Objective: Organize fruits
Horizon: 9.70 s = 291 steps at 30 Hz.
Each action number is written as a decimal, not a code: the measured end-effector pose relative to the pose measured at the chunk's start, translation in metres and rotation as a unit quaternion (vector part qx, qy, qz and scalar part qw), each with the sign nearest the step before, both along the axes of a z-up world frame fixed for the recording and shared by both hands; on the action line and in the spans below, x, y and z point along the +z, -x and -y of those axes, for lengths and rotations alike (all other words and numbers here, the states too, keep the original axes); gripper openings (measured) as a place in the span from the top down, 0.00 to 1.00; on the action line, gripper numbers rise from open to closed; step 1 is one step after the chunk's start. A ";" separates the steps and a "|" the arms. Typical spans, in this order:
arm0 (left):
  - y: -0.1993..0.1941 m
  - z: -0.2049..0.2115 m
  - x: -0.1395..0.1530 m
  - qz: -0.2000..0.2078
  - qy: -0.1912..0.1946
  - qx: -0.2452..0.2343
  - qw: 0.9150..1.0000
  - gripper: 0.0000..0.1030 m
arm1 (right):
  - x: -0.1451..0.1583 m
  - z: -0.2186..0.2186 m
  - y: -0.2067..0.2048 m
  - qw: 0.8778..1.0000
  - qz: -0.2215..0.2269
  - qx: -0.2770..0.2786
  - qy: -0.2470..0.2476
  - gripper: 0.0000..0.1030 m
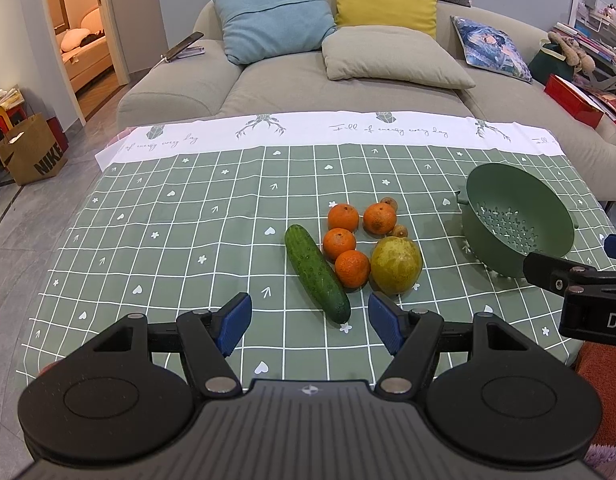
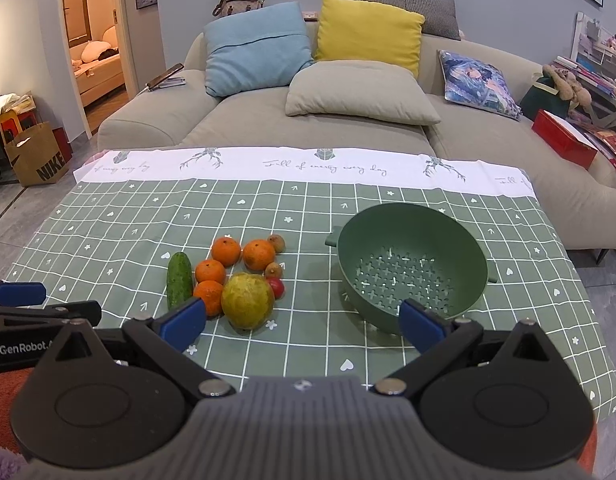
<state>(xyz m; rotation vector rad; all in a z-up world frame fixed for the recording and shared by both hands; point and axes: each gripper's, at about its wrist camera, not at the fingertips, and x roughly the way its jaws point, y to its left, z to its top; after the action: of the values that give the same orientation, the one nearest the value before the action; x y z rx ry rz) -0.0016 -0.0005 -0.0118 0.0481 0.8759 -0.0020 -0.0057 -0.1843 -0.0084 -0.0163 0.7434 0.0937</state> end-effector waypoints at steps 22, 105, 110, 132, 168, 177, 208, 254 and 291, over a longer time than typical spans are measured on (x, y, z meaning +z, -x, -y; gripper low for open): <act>-0.010 -0.008 0.000 -0.007 0.041 -0.022 0.999 0.30 | -0.005 0.001 -0.008 0.999 0.006 0.035 -0.015 0.05; -0.107 -0.026 -0.033 -0.035 0.168 -0.006 0.985 0.61 | -0.087 -0.037 -0.131 0.981 -0.096 0.158 -0.055 0.40; -0.106 -0.005 -0.013 -0.014 0.166 -0.043 0.985 0.61 | -0.072 -0.025 -0.125 0.983 -0.080 0.159 -0.053 0.40; -0.181 0.141 -0.021 -0.075 0.190 -0.188 0.961 0.61 | -0.053 0.122 -0.168 0.988 -0.099 0.109 0.053 0.40; -0.208 0.172 -0.097 -0.209 0.102 -0.208 0.950 0.62 | -0.134 0.108 -0.190 0.955 -0.219 0.186 0.070 0.40; -0.202 0.163 -0.093 -0.205 0.108 -0.209 0.950 0.55 | -0.125 0.093 -0.183 0.957 -0.203 0.177 0.110 0.28; -0.126 -0.002 -0.022 -0.052 0.105 -0.137 0.984 0.52 | -0.058 -0.010 -0.126 0.986 -0.081 0.145 -0.024 0.33; -0.164 -0.038 -0.110 -0.130 0.126 -0.099 0.979 0.52 | -0.146 -0.075 -0.167 0.967 -0.166 0.191 -0.020 0.61; -0.149 -0.014 -0.073 -0.092 0.081 -0.095 0.988 0.57 | -0.099 -0.059 -0.130 0.971 -0.115 0.212 -0.002 0.62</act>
<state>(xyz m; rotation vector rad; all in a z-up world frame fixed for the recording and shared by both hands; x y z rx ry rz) 0.1478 0.0140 -0.0848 -0.0205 1.0503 -0.2594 0.1245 -0.1257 -0.1074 -0.1632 0.9638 0.5116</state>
